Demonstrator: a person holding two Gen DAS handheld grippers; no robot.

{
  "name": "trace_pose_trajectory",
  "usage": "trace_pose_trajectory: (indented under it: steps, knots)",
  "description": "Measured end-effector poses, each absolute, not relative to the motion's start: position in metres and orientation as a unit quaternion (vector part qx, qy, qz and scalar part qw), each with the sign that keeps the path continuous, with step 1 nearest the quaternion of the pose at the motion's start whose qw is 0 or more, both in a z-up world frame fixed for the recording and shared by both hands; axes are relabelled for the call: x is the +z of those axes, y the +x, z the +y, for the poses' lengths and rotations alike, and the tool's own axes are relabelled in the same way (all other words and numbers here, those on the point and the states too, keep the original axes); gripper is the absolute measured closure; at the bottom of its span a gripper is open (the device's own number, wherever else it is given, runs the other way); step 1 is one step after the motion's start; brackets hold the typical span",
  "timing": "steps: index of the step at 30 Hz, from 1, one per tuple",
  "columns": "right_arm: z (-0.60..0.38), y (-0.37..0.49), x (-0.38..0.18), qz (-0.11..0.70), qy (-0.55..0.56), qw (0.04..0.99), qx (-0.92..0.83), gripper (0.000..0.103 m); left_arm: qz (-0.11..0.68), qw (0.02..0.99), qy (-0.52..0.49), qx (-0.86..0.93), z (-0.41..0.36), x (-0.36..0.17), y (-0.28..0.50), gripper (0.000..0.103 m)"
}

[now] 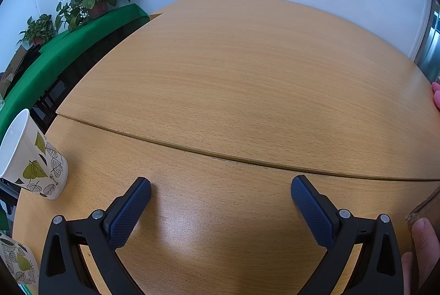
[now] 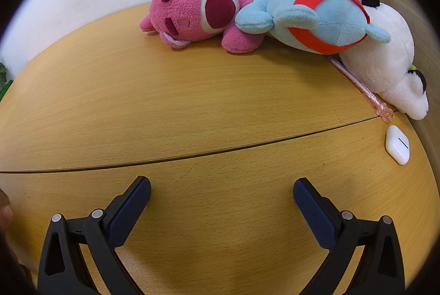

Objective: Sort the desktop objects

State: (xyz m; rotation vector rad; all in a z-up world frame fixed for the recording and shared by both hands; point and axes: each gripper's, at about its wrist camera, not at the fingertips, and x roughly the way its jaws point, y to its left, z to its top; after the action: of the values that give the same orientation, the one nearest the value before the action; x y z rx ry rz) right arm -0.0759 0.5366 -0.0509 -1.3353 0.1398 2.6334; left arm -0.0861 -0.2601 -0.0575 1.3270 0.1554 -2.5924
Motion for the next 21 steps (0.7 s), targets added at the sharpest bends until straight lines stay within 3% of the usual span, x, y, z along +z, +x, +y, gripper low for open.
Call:
trace_pose_trajectory:
  steps: [21]
  knots:
    - [0.5331,-0.0801,-0.0544,0.048,-0.449,0.095,0.887,0.0,0.053,0.113,0.452,-0.883,-0.2603,-0.058,-0.0866,0.0]
